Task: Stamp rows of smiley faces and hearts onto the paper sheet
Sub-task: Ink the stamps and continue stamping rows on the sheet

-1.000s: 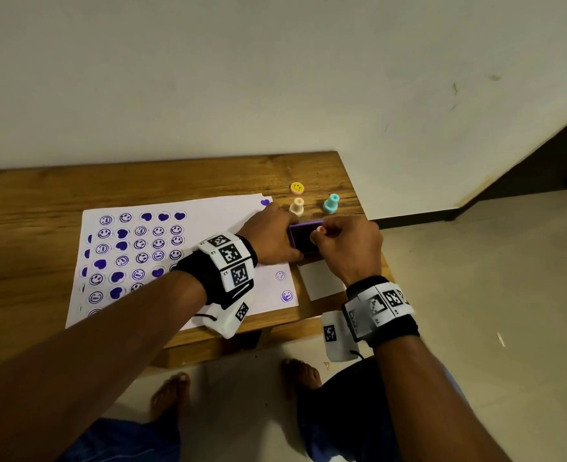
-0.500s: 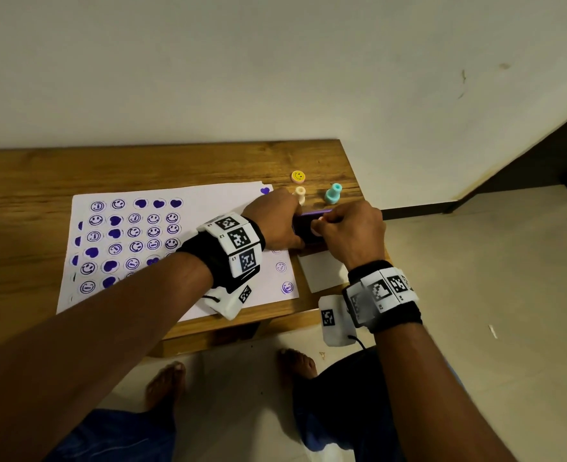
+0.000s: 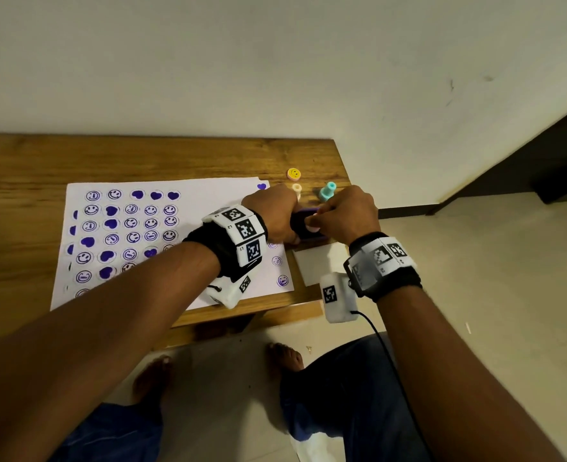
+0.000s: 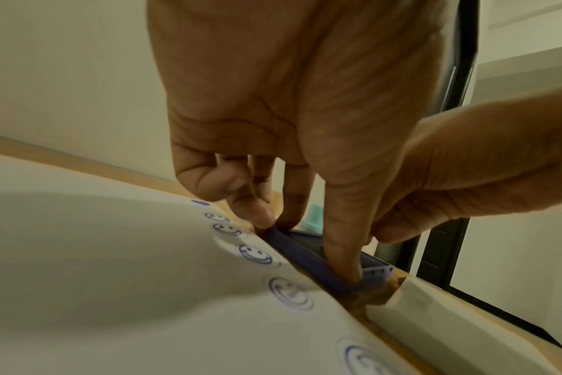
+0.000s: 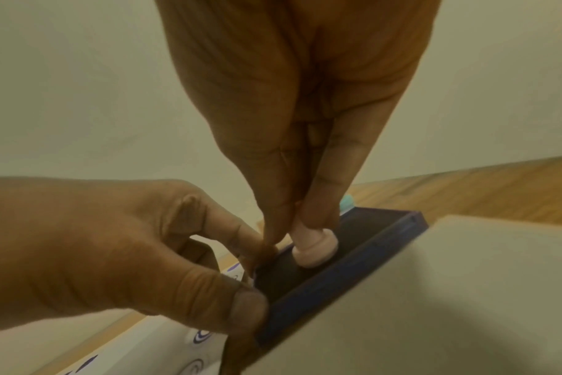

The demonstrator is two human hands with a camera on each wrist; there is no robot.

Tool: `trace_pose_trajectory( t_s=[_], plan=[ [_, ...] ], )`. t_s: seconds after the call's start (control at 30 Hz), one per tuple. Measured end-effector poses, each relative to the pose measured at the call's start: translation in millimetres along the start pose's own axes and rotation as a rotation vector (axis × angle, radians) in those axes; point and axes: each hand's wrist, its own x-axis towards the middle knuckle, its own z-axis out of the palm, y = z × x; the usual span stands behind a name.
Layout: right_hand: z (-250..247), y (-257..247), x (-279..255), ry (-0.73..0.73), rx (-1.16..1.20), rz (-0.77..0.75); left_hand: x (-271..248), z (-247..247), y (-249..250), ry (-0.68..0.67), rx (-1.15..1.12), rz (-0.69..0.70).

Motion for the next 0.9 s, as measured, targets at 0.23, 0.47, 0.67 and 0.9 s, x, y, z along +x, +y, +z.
trace_pose_trajectory(
  t_s=[0.23,0.47,0.67,0.9],
  plan=[
    [-1.8,2.6,0.5,-0.033,0.047,-0.008,0.6,2.5,-2.8,0.017,-0.028,-0.014],
    [-0.1,2.3,-5.0,-0.026,0.084,0.002,-2.7,2.4,0.2,0.012,-0.036,-0.031],
    [2.7,1.6,-12.3,0.016,0.074,-0.014,-8.9,2.1,4.9,0.028,-0.062,-0.082],
    [-13.3,29.0,-29.9,0.095,0.901,0.064,-18.6,1.5,0.1,0.067,-0.133,-0.052]
  ],
)
